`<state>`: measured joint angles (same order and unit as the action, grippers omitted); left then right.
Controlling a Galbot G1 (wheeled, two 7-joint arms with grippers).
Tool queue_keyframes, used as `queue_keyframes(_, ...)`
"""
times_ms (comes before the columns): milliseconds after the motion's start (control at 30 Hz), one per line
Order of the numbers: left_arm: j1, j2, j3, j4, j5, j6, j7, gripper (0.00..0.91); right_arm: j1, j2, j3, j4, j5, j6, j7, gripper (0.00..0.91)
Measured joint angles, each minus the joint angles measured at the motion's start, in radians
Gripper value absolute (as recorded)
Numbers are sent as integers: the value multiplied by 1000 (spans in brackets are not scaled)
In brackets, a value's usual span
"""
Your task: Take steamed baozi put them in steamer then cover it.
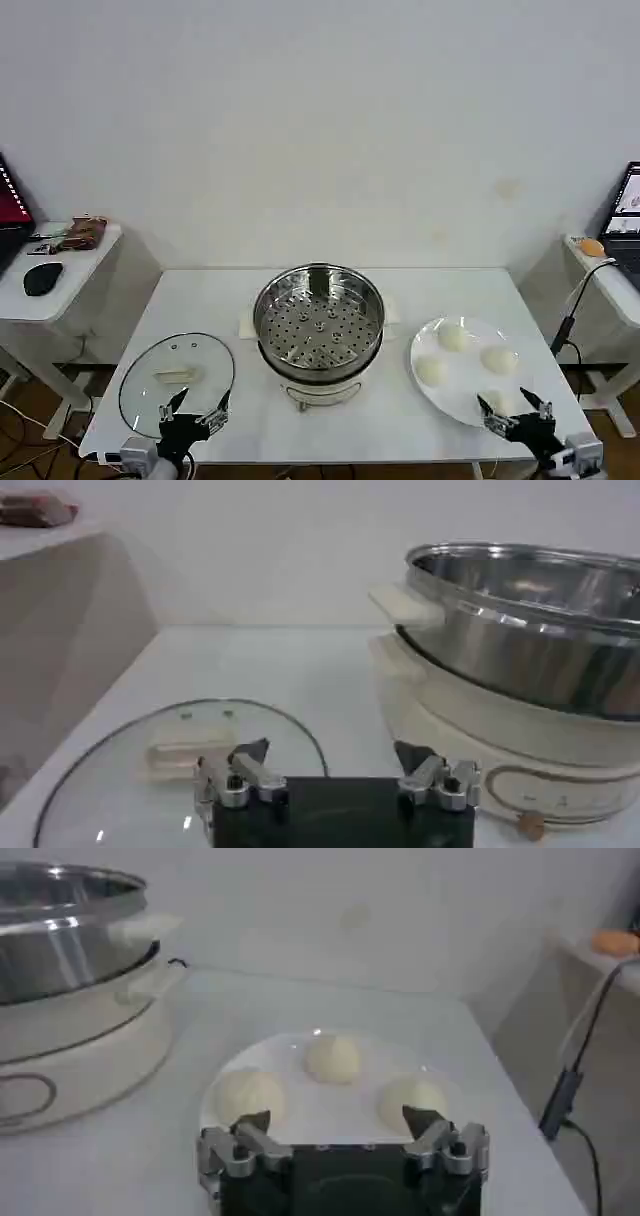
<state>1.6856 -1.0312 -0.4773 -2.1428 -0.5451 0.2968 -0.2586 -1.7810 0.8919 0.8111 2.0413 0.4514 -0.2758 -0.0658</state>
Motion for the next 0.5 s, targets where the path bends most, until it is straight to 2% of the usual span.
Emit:
queue_keyframes(300, -14, -8, 5, 3, 3, 6, 4, 907, 99, -135, -18, -76, -129, 23, -92, 907)
queue_keyframes(500, -14, -8, -1, -2, 5, 8, 7, 907, 203, -236, -78, -139, -206, 40, -152, 907)
